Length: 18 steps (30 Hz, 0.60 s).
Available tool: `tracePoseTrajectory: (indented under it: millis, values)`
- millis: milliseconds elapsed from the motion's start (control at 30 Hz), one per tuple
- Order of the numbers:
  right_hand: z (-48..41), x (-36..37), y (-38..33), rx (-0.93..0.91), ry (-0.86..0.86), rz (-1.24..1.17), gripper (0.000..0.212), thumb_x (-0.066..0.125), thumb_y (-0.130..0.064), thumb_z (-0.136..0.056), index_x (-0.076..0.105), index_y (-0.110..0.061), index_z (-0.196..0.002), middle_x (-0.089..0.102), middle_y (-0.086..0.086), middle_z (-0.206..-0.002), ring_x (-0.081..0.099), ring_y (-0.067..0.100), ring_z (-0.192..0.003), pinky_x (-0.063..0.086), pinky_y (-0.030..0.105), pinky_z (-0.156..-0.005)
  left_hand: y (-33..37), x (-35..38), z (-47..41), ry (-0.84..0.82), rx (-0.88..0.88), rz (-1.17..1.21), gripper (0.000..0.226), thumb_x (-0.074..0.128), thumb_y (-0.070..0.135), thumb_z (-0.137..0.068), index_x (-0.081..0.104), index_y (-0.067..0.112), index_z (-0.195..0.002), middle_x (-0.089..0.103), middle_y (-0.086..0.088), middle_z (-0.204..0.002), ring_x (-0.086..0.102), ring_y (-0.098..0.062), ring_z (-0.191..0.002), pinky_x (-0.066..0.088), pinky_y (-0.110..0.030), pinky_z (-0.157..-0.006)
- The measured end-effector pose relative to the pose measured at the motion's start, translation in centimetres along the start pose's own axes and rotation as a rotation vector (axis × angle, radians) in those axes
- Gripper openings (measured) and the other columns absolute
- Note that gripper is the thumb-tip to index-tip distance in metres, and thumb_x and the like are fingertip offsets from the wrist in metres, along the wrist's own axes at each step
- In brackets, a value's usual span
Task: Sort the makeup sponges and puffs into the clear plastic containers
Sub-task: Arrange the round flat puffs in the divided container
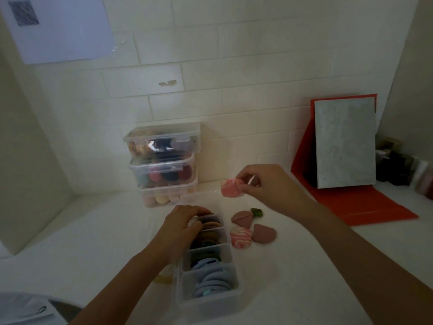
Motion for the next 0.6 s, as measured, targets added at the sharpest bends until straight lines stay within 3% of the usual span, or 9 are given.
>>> tracePoseTrajectory:
  millis: [100, 167, 233, 367, 467, 600]
  values:
    - [-1.2, 2.1, -1.0, -0.073, -0.033, 0.026, 0.013, 0.065, -0.022, -0.087, 0.071, -0.022, -0.098, 0.066, -0.011, -0.087, 0.055, 0.000, -0.067, 0.043, 0.007, -0.064, 0.2, -0.1, -0.2, 0.007, 0.023, -0.014, 0.023, 0.044, 0.027, -0.090, 0.057, 0.043, -0.099, 0.057, 0.020, -0.105, 0.051, -0.001, -0.102, 0.042, -0.025, -0.092]
    - [-1.9, 3.1, -1.7, -0.099, -0.069, 0.059, 0.015, 0.062, -0.024, -0.089, 0.070, -0.020, -0.101, 0.067, -0.005, -0.094, 0.055, 0.005, -0.073, 0.045, 0.017, -0.073, 0.2, -0.1, -0.1, 0.012, 0.037, -0.027, 0.026, 0.045, 0.020, -0.093, 0.056, 0.042, -0.100, 0.055, 0.020, -0.105, 0.049, 0.001, -0.102, 0.037, -0.015, -0.086]
    - [-2.4, 3.9, -2.2, -0.112, -0.101, 0.085, 0.017, 0.060, -0.024, -0.090, 0.069, -0.017, -0.102, 0.067, -0.002, -0.097, 0.055, 0.007, -0.078, 0.046, 0.022, -0.077, 0.1, -0.1, -0.2, 0.015, 0.027, -0.025, 0.026, 0.044, 0.019, -0.094, 0.058, 0.039, -0.104, 0.056, 0.018, -0.108, 0.049, -0.001, -0.103, 0.036, -0.015, -0.086]
    - [-2.8, 5.2, -2.4, -0.089, -0.223, 0.126, 0.018, 0.059, -0.020, -0.090, 0.071, -0.013, -0.101, 0.069, 0.003, -0.096, 0.061, 0.014, -0.081, 0.046, 0.022, -0.072, 0.3, -0.1, 0.1, 0.046, 0.038, 0.027, 0.026, 0.041, 0.027, -0.090, 0.056, 0.047, -0.095, 0.056, 0.022, -0.102, 0.050, -0.001, -0.102, 0.038, -0.018, -0.090]
    - [-3.0, 5.9, -2.6, -0.091, -0.285, 0.171, 0.018, 0.058, -0.018, -0.089, 0.071, -0.012, -0.099, 0.069, 0.005, -0.093, 0.062, 0.017, -0.080, 0.046, 0.023, -0.070, 0.8, -0.2, 0.3, 0.066, 0.059, 0.052, 0.040, 0.043, 0.014, -0.093, 0.051, 0.053, -0.087, 0.049, 0.031, -0.093, 0.049, 0.007, -0.094, 0.034, -0.008, -0.082]
    - [-2.8, 5.8, -2.5, -0.081, -0.304, 0.151, 0.015, 0.055, -0.019, -0.091, 0.068, -0.014, -0.098, 0.067, 0.002, -0.093, 0.059, 0.016, -0.081, 0.045, 0.024, -0.071, 0.6, -0.2, 0.4, 0.086, 0.072, 0.015, 0.044, 0.045, 0.010, -0.092, 0.051, 0.053, -0.088, 0.051, 0.028, -0.094, 0.047, 0.008, -0.095, 0.031, -0.006, -0.080]
Point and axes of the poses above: each hand's wrist, its own z-axis away from the middle knuckle, its own x-axis out of the palm, y = z × x, the point moved 1 cm from there along -z, towards the middle knuckle
